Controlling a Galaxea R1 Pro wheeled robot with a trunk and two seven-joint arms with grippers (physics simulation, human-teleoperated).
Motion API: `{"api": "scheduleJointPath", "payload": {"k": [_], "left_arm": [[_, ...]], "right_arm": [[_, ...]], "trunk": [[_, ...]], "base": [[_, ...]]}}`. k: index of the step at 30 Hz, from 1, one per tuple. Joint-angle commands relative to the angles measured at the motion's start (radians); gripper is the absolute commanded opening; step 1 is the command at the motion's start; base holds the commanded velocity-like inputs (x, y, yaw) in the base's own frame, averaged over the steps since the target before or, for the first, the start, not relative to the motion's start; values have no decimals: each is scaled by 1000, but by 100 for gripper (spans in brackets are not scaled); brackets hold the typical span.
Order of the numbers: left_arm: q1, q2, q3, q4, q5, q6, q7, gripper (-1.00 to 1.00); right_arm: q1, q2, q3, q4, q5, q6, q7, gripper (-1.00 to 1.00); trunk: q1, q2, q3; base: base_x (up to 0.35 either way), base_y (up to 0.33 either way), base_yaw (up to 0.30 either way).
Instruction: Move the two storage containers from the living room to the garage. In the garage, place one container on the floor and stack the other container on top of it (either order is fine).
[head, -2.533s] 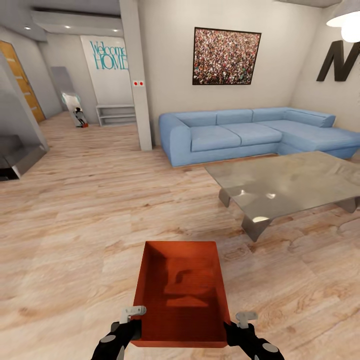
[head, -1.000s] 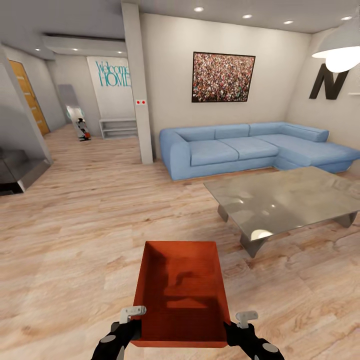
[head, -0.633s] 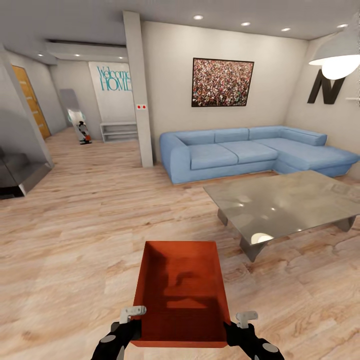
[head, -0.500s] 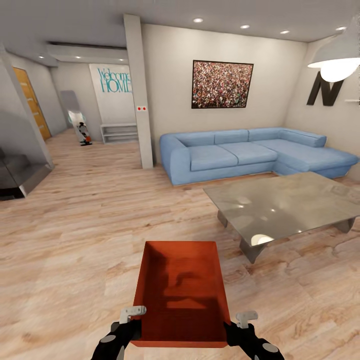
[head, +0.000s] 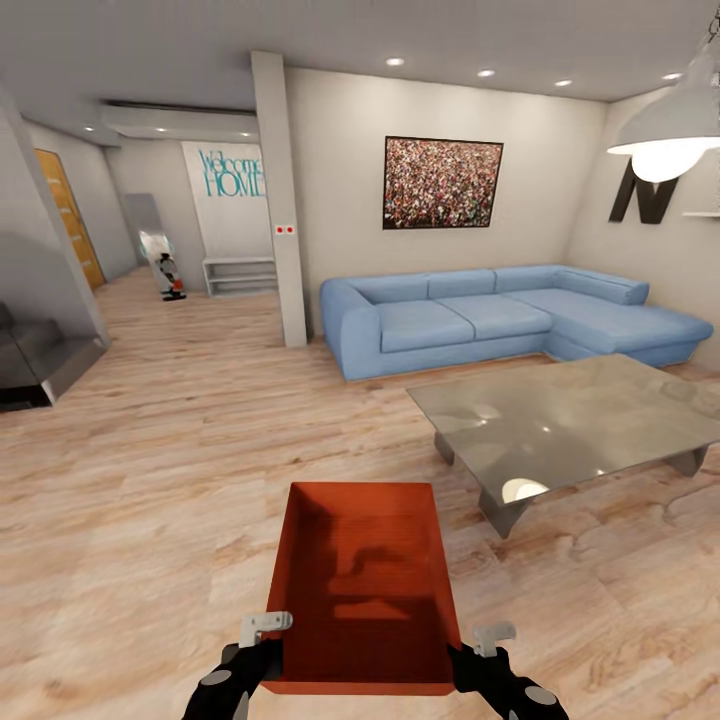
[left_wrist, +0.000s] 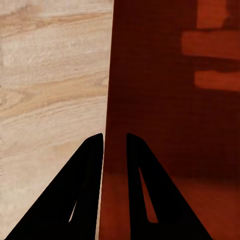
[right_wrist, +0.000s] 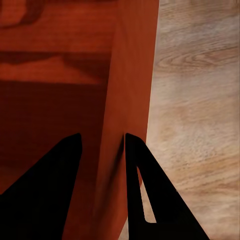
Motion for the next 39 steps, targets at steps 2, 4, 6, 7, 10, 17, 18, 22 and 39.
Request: {"api": "scheduleJointPath", "payload": {"k": [2, 4, 6, 7, 10, 17, 18, 22, 39], "left_arm": [[-1, 0, 7, -4, -20, 5, 4, -100], [-1, 0, 7, -4, -20, 5, 3, -100], [-1, 1, 7, -4, -20, 6, 3, -100], [-1, 1, 7, -4, -20, 6, 3, -100], [-1, 1, 7, -4, -20, 7, 3, -100], [-1, 3, 7, -4, -20, 7, -3, -100], [-1, 3, 7, -4, -20, 7, -3, -100], [-1, 4, 7, -4, -20, 6, -3, -100], [-1, 4, 7, -4, -19, 6, -6, -100]], "right_arm": [[0, -1, 15, 1, -11, -2, 1, -100], [0, -1, 15, 1, -11, -2, 1, -100], [0, -1, 15, 1, -11, -2, 1, -100], [0, -1, 15, 1, -11, -2, 1, -100], [0, -1, 15, 1, -11, -2, 1, -100], [0, -1, 15, 1, -11, -2, 1, -100], [0, -1, 15, 1, -11, -2, 1, -100], [0, -1, 15, 1, -11, -2, 1, -100], [0, -1, 15, 1, -11, -2, 1, -100]], "trunk": [[-8, 14, 9], [-15, 28, 18], [-23, 42, 28], [-27, 49, 33], [-38, 70, 47], [-65, 119, 80], [-69, 126, 84], [-84, 154, 98], [-150, 273, 152]], "base": [[0, 0, 0], [0, 0, 0], [0, 0, 0], [0, 0, 0], [0, 0, 0], [0, 0, 0], [0, 0, 0], [0, 0, 0], [0, 0, 0]]}}
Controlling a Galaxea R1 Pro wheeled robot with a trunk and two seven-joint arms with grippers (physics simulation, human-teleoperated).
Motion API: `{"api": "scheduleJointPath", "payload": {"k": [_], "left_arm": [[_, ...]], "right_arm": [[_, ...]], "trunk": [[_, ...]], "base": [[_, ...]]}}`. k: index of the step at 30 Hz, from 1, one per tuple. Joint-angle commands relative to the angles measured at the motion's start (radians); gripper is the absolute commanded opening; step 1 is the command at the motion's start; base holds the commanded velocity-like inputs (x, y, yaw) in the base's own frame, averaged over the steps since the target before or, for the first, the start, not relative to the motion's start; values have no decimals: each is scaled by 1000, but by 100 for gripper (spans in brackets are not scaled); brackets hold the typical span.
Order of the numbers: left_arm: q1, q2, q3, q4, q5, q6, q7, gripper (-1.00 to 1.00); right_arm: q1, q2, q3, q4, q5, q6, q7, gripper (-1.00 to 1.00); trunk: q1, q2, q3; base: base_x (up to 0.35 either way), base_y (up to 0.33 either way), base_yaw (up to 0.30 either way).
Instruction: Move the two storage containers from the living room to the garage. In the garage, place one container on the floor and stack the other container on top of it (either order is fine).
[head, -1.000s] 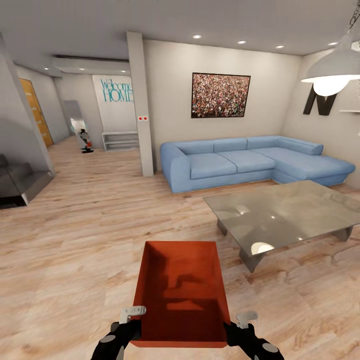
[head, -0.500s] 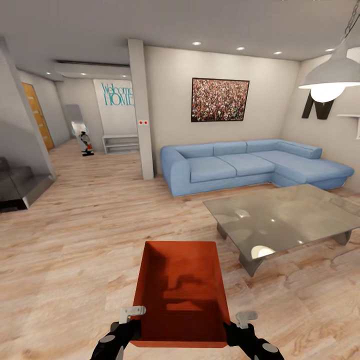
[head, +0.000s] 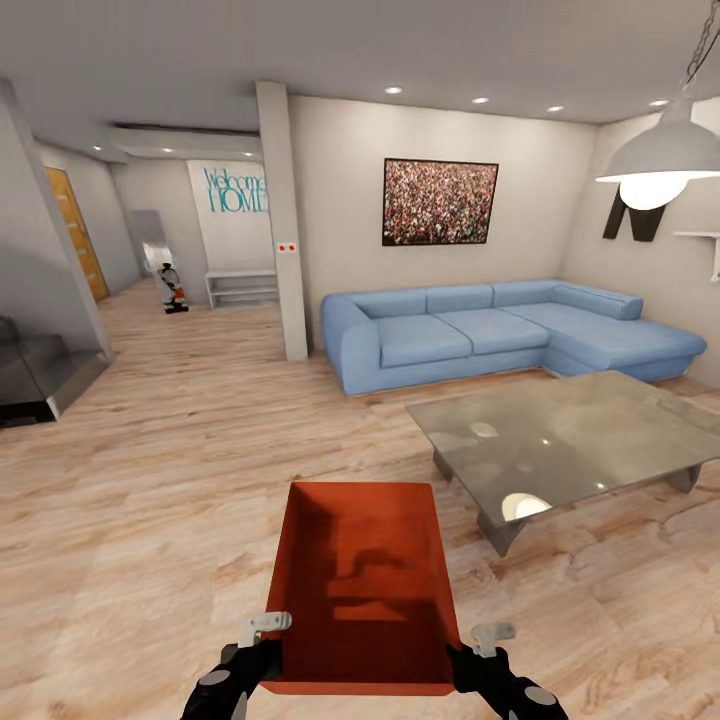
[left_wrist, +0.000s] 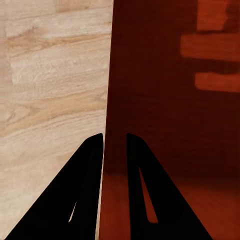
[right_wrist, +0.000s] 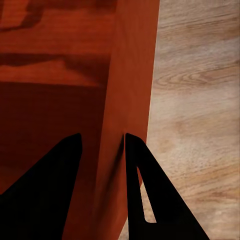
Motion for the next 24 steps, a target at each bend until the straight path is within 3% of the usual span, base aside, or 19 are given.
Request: {"api": "scheduleJointPath", "payload": {"k": [1, 24], "left_arm": [[-1, 0, 6, -4, -19, 5, 4, -100], [-1, 0, 6, -4, -19, 5, 5, -100]], "right_arm": [[0, -2, 14, 1, -11, -2, 0, -100], [0, -2, 14, 1, -11, -3, -7, -100]], "trunk": [[-4, 7, 2], [-92, 168, 74]], "base": [[0, 0, 0], [0, 0, 0]]}}
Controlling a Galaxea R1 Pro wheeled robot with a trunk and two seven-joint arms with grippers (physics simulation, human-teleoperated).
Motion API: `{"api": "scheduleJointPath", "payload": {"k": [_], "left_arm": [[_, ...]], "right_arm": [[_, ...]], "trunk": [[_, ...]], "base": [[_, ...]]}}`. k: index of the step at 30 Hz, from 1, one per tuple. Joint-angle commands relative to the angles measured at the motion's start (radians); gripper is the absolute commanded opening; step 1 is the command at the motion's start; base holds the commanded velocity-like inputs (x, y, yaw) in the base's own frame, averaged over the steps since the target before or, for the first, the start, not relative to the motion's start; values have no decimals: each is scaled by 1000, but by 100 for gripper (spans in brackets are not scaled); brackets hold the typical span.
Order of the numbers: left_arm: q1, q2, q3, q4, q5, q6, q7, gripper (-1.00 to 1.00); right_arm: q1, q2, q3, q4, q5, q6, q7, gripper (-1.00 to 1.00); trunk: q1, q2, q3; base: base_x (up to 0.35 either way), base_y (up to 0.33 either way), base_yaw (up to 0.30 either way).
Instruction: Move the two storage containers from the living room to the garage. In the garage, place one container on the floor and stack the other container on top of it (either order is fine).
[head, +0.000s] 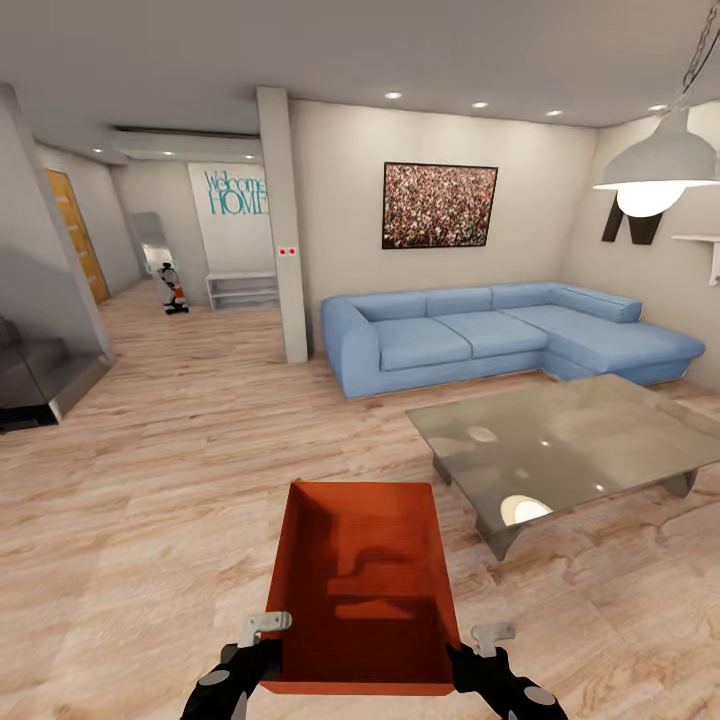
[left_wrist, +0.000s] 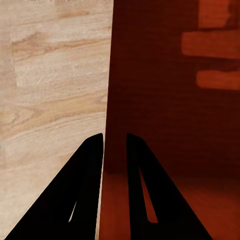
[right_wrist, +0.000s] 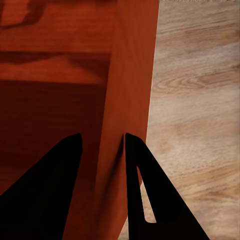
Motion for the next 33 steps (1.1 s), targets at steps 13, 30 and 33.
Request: {"api": "scheduleJointPath", "payload": {"k": [13, 30, 33], "left_arm": [[-1, 0, 6, -4, -19, 6, 4, -100], [-1, -2, 6, -4, -19, 6, 4, -100], [-1, -2, 6, -4, -19, 7, 4, -100]], "right_arm": [[0, -3, 9, 2, -8, -2, 7, -100], [0, -3, 9, 2, -8, 0, 7, -100], [0, -3, 9, 2, -8, 0, 7, -100]], "trunk": [[-50, 90, 40], [-115, 209, 118], [-127, 230, 133]], "base": [[0, 0, 0], [0, 0, 0], [0, 0, 0]]}}
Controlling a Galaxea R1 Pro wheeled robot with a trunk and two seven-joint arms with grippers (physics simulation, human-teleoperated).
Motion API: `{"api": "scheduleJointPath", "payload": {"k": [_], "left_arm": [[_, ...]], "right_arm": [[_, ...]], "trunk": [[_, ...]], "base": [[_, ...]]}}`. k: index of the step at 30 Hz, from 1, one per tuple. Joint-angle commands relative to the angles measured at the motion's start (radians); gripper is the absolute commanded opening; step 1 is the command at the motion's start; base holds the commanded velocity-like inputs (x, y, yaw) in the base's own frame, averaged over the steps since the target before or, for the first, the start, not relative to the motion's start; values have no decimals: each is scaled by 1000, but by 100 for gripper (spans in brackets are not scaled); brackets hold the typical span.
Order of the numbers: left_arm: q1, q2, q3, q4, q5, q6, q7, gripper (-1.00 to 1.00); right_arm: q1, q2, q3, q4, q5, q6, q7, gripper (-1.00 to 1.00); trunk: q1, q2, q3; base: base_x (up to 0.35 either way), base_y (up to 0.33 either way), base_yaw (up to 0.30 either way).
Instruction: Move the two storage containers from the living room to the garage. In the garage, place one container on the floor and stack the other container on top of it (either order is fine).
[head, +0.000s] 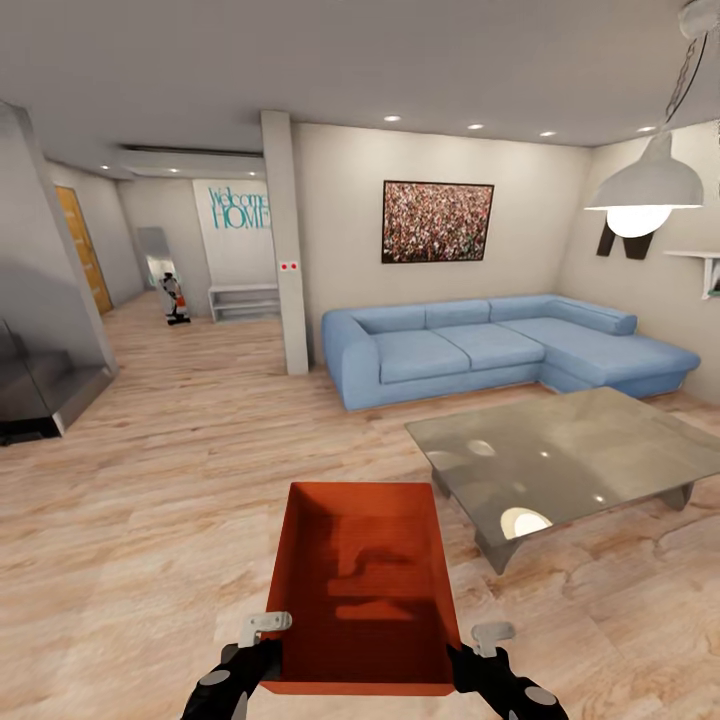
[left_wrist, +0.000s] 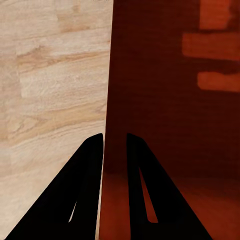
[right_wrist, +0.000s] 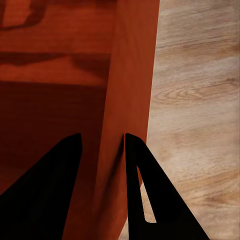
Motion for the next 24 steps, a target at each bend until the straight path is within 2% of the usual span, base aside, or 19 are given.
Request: {"api": "scheduleJointPath", "payload": {"k": [1, 8, 12, 22, 24], "left_arm": [[-1, 0, 5, -4, -18, 6, 4, -100], [-1, 1, 5, -4, -18, 5, 4, -100], [-1, 1, 5, -4, -18, 5, 4, -100], [-1, 1, 5, -4, -18, 6, 4, -100], [-1, 1, 5, -4, -18, 6, 4, -100]], "right_arm": [[0, -2, 15, 1, -12, -2, 1, -100], [0, -2, 15, 0, -11, -2, 1, -100], [0, -2, 15, 0, -11, -2, 1, -100], [0, -2, 15, -1, -12, -2, 1, -100], [0, -2, 15, -1, -12, -2, 1, -100]], "trunk": [[-4, 6, 4], [-31, 55, 37], [-31, 55, 42], [-69, 125, 75], [-69, 125, 75]], "base": [[0, 0, 0], [0, 0, 0], [0, 0, 0], [0, 0, 0], [0, 0, 0]]}}
